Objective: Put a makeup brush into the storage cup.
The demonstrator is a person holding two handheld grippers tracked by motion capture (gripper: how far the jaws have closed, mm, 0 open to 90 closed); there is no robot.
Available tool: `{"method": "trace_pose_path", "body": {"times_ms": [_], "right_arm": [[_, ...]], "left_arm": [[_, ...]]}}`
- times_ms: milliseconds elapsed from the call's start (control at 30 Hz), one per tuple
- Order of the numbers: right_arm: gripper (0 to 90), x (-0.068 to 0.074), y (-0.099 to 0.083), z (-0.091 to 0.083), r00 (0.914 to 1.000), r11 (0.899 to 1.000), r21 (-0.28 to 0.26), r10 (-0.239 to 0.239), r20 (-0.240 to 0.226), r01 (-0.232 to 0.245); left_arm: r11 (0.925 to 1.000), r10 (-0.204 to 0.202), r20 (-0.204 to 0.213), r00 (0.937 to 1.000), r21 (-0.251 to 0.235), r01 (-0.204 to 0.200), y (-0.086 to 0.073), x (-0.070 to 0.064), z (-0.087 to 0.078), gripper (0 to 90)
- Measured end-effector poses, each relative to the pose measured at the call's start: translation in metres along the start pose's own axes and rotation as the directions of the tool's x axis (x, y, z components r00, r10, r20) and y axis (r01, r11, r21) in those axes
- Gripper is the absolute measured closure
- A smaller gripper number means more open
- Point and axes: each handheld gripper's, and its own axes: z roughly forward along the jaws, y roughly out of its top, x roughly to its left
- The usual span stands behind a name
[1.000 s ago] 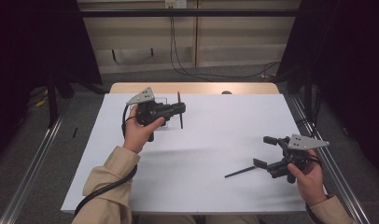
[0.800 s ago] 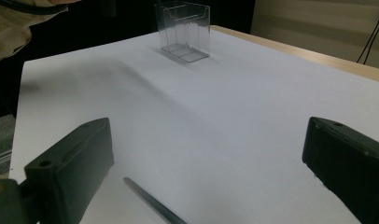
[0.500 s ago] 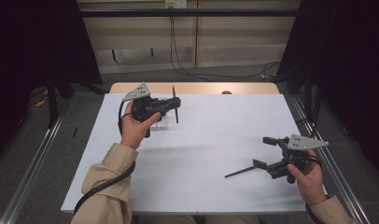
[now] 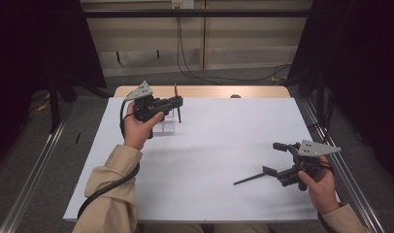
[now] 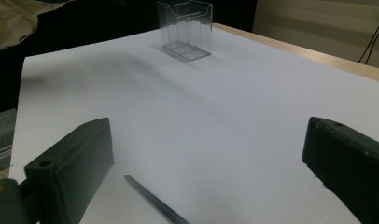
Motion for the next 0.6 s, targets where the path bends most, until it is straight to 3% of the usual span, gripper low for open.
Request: {"method": "trace_pose_path", "body": {"times_ms": [333,600], "right_arm": [[1.2,0.0,0.0,0.0,1.0,1.0,-0.004,-0.002,0.0,0.002],[1.1,0.0,0.0,0.0,1.0,1.0,-0.003,-0.005,0.002,0.005]], "left_arm": [[0.9999,-0.01,-0.061,0.9981,-0.013,0.009,0.0,0.009,0.0,83.1],[0.9997,-0.016,-0.083,0.9964,-0.02,0.015,0.001,0.015,-0.003,83.1]]}}
